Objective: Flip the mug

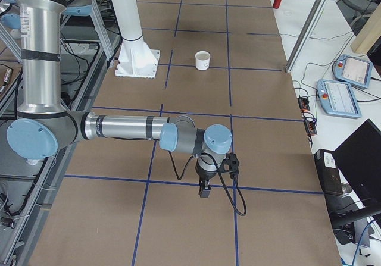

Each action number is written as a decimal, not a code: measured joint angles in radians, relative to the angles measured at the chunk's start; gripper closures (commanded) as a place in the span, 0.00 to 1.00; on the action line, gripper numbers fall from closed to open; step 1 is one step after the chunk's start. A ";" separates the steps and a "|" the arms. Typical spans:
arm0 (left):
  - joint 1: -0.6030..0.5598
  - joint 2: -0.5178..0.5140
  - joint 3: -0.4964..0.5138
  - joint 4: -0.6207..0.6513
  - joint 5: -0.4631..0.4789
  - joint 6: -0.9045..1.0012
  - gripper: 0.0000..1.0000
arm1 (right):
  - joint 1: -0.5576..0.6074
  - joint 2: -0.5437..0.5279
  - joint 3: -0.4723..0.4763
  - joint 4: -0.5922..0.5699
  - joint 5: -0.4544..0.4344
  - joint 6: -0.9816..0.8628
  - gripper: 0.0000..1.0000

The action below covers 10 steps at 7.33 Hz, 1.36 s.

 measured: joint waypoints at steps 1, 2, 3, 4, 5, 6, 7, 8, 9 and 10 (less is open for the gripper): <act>-0.081 0.028 0.057 -0.004 -0.020 0.091 0.00 | 0.000 0.000 0.000 0.000 0.000 0.000 0.00; -0.129 0.047 0.091 -0.002 -0.028 0.149 0.00 | 0.000 0.000 0.000 0.000 0.000 0.000 0.00; -0.149 0.053 0.105 0.002 -0.033 0.156 0.00 | 0.000 0.000 0.000 0.000 0.000 0.000 0.00; -0.155 0.052 0.109 0.001 -0.041 0.110 0.00 | 0.000 0.000 0.000 0.000 0.000 0.000 0.00; -0.156 0.051 0.108 -0.009 -0.051 0.049 0.00 | 0.000 0.000 0.000 0.000 0.000 0.000 0.00; -0.150 0.051 0.107 -0.026 -0.056 0.008 0.00 | 0.000 0.000 0.000 0.000 0.000 0.000 0.00; -0.131 0.050 0.106 -0.042 -0.058 -0.024 0.00 | 0.000 0.000 0.000 0.000 0.000 0.000 0.00; -0.108 0.050 0.106 -0.053 -0.059 -0.049 0.00 | 0.000 0.000 0.000 0.000 0.000 0.000 0.00; -0.093 0.050 0.105 -0.066 -0.059 -0.059 0.00 | 0.000 0.000 0.000 0.000 0.000 0.000 0.00; -0.086 0.050 0.105 -0.079 -0.063 -0.062 0.00 | 0.000 0.000 0.000 0.000 0.000 0.000 0.00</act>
